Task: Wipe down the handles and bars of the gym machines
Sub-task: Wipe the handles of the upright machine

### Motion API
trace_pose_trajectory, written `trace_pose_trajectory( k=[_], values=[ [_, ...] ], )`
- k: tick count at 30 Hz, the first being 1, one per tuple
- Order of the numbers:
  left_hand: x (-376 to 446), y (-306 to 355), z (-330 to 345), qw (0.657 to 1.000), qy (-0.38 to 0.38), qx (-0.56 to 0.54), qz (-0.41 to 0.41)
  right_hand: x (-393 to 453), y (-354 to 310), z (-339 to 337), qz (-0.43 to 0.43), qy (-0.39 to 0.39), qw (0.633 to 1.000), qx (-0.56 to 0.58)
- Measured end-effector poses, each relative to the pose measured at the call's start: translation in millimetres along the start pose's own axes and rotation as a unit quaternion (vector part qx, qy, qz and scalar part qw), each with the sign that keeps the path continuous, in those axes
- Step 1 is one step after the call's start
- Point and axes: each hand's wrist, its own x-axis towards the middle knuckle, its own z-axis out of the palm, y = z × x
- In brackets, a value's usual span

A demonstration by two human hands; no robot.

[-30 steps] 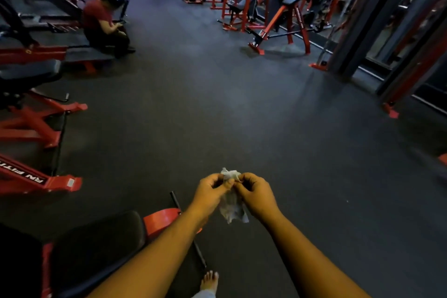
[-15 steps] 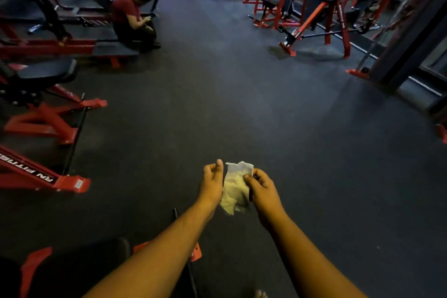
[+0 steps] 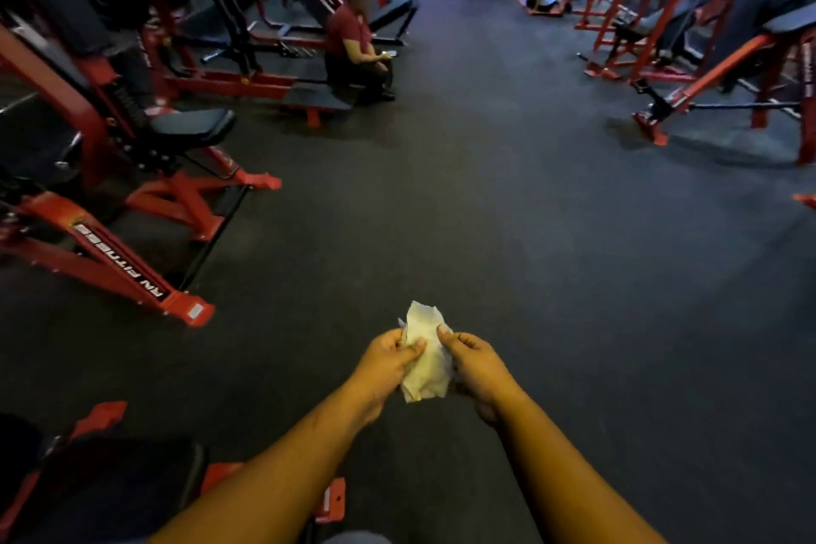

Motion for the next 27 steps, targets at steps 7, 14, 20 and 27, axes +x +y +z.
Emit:
trace_pose_trajectory(
  k=[7,14,20,27],
  values=[
    [45,40,-25,0.996,0.087,0.006,0.012,72,-46,2,-0.04,-0.091,0.995,0.012],
    [108,143,-115,0.98,0.123,0.008,0.155,164,-180,60,-0.262,-0.197,0.941,-0.088],
    [167,197,-187,0.957,0.227,-0.102,0.146,248,-247,131,-0.272,-0.237,0.914,-0.186],
    [215,229,-252,0.946,0.246,-0.124,0.171,317,-276,216,-0.213,-0.239,0.947,-0.014]
  ],
)
